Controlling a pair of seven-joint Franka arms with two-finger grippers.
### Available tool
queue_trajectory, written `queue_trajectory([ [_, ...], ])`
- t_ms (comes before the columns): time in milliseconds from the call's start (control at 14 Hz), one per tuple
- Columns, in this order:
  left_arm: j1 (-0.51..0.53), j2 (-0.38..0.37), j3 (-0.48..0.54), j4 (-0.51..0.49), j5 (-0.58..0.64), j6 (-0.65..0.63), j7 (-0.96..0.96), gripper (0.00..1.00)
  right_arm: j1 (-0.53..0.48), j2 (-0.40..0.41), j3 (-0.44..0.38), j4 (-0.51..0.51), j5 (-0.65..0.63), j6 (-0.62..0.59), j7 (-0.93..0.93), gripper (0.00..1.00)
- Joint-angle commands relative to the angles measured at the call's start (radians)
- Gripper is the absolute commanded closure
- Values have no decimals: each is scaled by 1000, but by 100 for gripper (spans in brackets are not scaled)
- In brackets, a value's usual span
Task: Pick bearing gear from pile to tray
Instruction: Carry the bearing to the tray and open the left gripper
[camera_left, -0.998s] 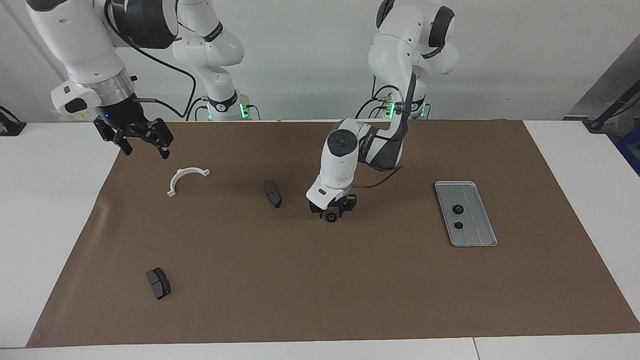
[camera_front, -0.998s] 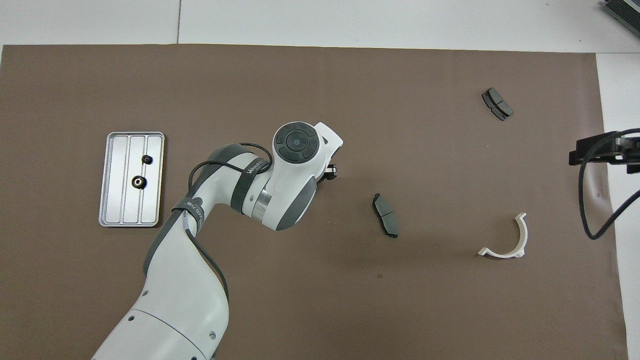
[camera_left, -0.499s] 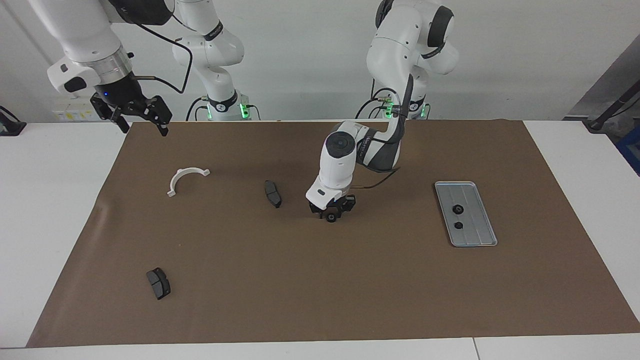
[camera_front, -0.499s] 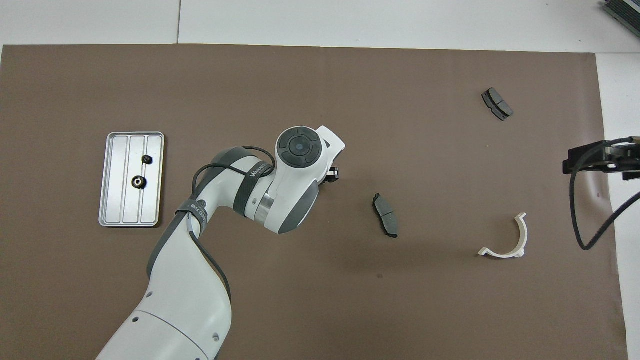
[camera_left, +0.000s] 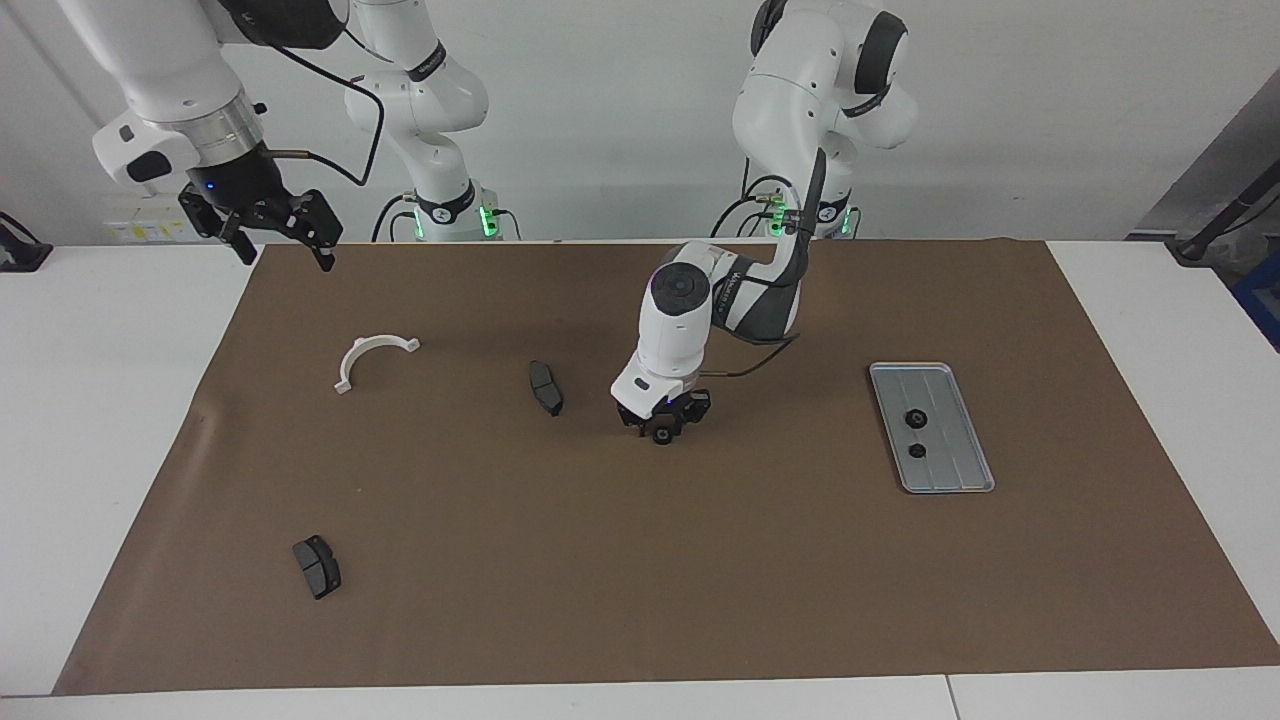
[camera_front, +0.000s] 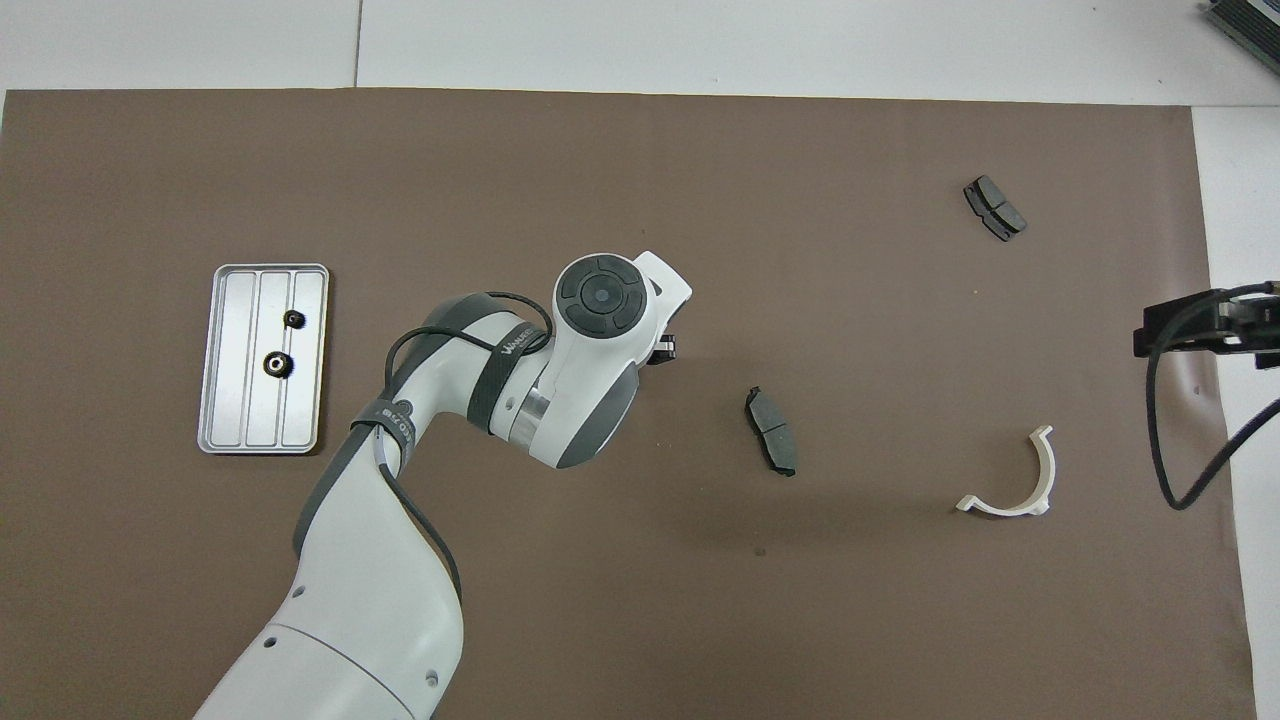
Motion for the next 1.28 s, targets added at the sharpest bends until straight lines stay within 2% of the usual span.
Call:
queue_trajectory([
  [0, 13, -7, 16, 14, 21, -7, -4, 92, -3, -19, 3, -13, 2, -15, -18, 0],
  [143, 88, -22, 14, 48, 25, -65, 13, 92, -2, -20, 3, -15, 2, -15, -20, 0],
  [356, 225, -85, 13, 56, 13, -154, 184, 91, 0, -19, 4, -13, 6, -13, -14, 0],
  [570, 363, -186, 13, -27, 11, -213, 425, 89, 0, -19, 4, -13, 6, -7, -14, 0],
  [784, 482, -275, 14, -174, 11, -199, 635, 88, -2, -19, 4, -16, 6, -7, -17, 0],
  [1140, 621, -326, 14, -279, 11, -171, 882, 88, 3, -20, 4, -15, 6, -8, -18, 0],
  [1212, 636, -334, 14, -303, 11, -152, 905, 84, 1, -19, 4, -16, 6, -8, -18, 0],
])
